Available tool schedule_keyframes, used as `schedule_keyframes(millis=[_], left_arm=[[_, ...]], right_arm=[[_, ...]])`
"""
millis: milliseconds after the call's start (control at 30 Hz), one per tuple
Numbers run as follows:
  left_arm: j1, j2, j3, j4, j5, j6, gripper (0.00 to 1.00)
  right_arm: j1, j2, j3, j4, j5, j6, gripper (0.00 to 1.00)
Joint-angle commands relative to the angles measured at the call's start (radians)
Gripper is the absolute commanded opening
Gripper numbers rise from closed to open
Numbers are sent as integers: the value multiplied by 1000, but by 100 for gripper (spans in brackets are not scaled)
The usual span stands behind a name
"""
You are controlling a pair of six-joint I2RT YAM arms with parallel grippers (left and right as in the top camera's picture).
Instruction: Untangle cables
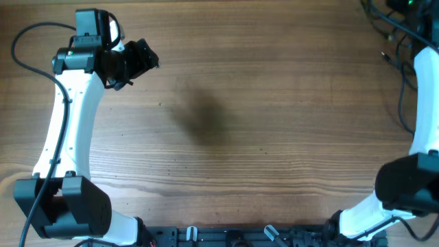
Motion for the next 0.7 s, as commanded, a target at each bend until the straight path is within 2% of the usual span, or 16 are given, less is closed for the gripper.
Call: schedule_keyframes(millis=[0,167,267,433,667], left_arm=[[0,4,6,4,-10,-3,85],[0,8,6,15,-10,-3,85],[0,10,6,16,-10,-2,85],[0,10,6,34,-9,-3,85],[0,10,6,38,-9,-3,85]], right_arm=[[-3,92,1,70,98,13,4],[-3,274,1,227,203,21,4],[-13,361,1,239,270,123,4],[-37,352,2,237,280,143,4],[-127,333,2,149,259,145,4]])
